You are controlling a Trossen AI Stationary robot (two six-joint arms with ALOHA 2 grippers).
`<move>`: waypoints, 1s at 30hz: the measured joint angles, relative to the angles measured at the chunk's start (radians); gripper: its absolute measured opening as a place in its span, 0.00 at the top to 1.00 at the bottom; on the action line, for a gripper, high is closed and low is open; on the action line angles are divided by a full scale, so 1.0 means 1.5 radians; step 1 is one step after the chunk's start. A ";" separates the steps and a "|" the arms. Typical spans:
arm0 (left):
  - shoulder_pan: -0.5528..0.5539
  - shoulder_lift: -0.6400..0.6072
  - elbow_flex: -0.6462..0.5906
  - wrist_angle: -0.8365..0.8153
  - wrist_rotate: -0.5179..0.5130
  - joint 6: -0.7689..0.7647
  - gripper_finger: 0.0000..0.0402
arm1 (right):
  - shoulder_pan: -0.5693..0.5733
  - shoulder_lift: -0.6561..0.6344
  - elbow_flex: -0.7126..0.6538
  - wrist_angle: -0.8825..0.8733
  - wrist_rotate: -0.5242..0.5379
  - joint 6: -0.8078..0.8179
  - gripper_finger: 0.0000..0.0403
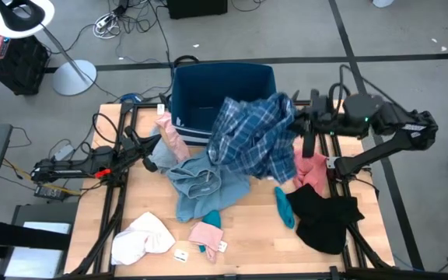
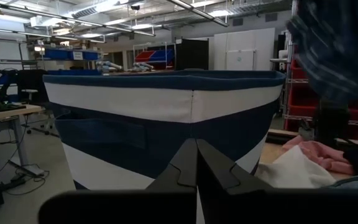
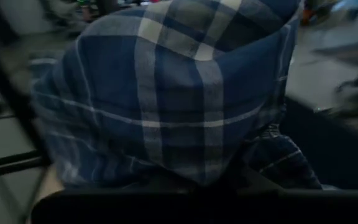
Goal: Sort clothes
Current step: Put the blue checkered long-sleeved shirt into the blue laundry bin
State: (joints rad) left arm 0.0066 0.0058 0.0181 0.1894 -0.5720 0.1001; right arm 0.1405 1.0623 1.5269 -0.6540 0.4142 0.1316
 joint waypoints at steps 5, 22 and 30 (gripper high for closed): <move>0.000 0.000 0.000 0.000 0.000 0.000 0.99 | -0.047 0.073 0.124 -0.016 0.030 -0.075 0.97; 0.000 0.000 0.000 0.000 0.000 0.000 0.99 | -0.302 0.293 0.311 -0.018 -0.095 -0.153 0.97; 0.000 0.000 0.000 0.000 0.000 0.000 0.99 | -0.390 0.390 0.312 -0.055 -0.225 -0.086 0.97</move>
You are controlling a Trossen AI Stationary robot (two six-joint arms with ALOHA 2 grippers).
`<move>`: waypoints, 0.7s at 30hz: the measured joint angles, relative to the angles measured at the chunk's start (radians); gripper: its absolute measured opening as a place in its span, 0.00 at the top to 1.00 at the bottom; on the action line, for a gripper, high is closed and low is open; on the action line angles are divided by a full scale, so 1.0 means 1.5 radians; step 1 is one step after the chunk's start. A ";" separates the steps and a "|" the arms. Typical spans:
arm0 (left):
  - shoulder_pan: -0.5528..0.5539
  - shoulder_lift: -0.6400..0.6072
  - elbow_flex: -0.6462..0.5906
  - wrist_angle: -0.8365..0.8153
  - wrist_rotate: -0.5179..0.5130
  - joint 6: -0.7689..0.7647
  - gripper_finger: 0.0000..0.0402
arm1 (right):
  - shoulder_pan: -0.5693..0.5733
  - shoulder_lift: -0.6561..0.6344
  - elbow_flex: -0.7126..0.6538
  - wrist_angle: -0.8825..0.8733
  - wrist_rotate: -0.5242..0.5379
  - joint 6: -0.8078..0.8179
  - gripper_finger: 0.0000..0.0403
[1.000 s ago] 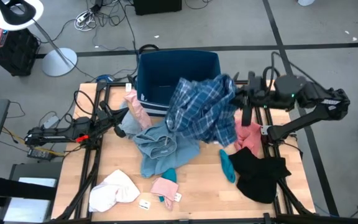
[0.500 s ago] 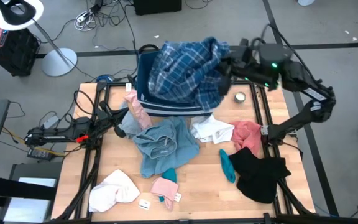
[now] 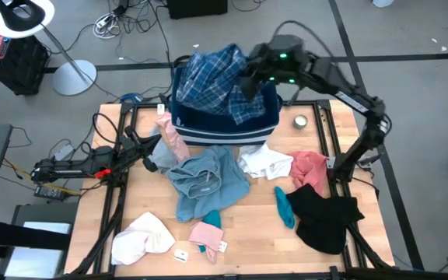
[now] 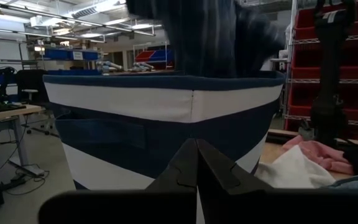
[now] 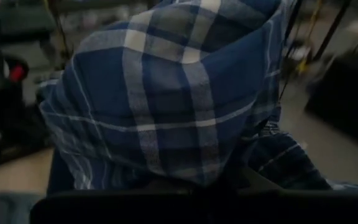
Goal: Sort clothes
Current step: Put the blue checkered long-sleeved shirt into the blue laundry bin
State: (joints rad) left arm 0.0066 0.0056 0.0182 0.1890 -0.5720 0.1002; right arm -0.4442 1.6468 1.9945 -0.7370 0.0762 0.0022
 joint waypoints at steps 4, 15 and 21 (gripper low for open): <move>0.000 0.000 0.000 0.000 0.000 0.000 0.99 | -0.011 0.066 0.000 -0.023 -0.016 0.004 0.97; 0.000 0.000 0.000 0.000 0.000 0.000 0.99 | -0.031 0.238 0.000 -0.104 -0.050 0.079 0.97; 0.000 0.000 0.000 0.000 0.000 0.000 0.99 | -0.030 0.326 0.000 -0.109 -0.069 0.115 0.96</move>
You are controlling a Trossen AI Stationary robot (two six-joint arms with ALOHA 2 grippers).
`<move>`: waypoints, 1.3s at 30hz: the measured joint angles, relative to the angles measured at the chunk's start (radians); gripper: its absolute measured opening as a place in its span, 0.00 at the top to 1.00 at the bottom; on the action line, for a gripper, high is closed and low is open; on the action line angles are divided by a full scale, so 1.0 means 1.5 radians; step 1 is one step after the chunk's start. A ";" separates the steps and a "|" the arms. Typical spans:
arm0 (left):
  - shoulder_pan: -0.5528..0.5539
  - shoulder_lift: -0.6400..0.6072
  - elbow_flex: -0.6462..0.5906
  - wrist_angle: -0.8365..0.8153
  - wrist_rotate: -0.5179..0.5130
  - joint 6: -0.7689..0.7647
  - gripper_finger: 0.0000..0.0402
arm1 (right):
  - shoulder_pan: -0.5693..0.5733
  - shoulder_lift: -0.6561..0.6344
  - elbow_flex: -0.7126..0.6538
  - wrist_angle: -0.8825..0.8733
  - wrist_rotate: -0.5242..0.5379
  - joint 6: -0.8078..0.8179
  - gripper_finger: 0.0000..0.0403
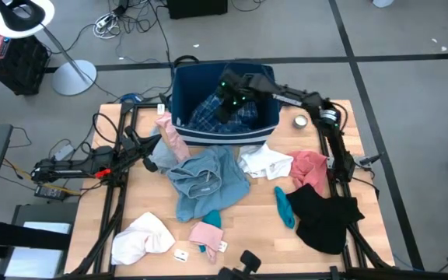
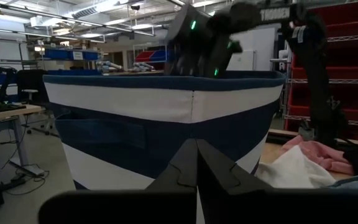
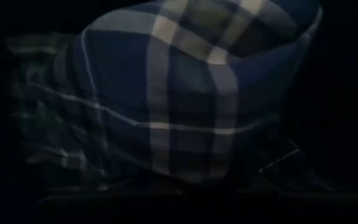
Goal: Sort clothes
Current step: Put the blue checkered long-sleeved shirt into the blue laundry bin, then put the right blue sock into the blue laundry bin
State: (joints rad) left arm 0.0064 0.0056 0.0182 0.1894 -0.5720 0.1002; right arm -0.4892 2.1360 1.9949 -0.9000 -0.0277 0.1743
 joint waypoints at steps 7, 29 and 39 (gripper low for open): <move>0.000 0.000 0.000 0.000 0.000 0.000 0.99 | 0.001 0.082 0.000 -0.015 -0.009 0.006 0.89; 0.000 0.000 0.000 0.000 0.000 0.000 0.99 | -0.008 0.023 -0.001 -0.028 -0.101 0.001 0.46; 0.000 0.000 0.000 0.000 0.000 0.000 0.99 | 0.002 -0.180 -0.001 -0.055 -0.068 -0.048 0.45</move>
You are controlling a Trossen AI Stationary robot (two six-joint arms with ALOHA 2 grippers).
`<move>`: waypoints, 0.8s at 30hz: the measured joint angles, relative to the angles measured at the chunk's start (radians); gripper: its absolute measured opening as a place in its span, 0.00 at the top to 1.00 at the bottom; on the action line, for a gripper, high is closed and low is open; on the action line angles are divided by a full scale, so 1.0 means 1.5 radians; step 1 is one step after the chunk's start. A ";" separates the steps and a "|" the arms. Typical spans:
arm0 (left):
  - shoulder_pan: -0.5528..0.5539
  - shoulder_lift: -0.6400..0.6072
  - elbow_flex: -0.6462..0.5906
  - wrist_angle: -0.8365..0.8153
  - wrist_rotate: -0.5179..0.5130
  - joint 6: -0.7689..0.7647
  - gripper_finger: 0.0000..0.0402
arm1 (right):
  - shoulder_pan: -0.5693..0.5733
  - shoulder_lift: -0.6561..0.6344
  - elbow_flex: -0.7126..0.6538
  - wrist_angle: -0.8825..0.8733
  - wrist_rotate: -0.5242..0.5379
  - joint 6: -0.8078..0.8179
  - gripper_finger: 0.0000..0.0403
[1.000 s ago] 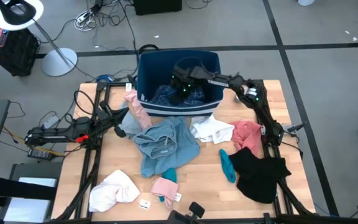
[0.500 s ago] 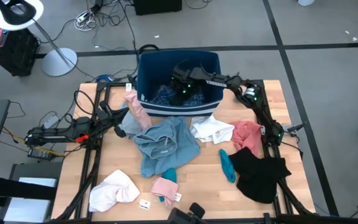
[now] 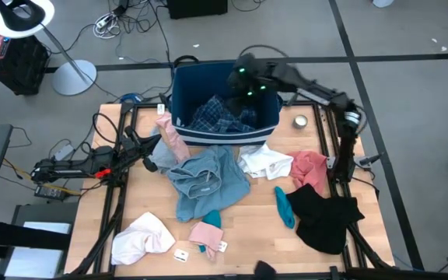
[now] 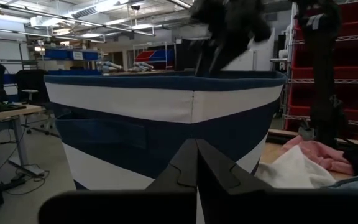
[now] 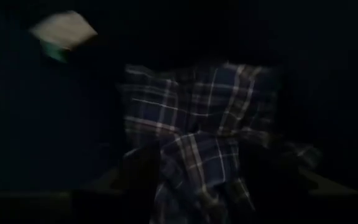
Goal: Sort clothes
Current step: Put the right blue sock into the blue laundry bin
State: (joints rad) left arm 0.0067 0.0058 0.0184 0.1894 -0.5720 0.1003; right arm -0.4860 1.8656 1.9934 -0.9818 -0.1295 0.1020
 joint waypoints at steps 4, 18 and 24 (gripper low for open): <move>0.000 0.000 0.000 0.000 0.000 0.000 0.99 | 0.016 -0.089 0.000 -0.014 0.024 -0.019 0.46; 0.000 0.000 0.000 0.000 0.000 0.000 0.99 | 0.137 -0.369 -0.140 -0.024 0.139 0.003 0.47; 0.000 0.000 0.000 0.000 0.000 0.000 0.99 | 0.216 -0.506 -0.309 -0.009 0.193 0.083 0.47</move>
State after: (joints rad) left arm 0.0064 0.0058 0.0181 0.1894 -0.5720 0.1003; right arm -0.1619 1.1063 1.5305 -0.9947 0.1603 0.2267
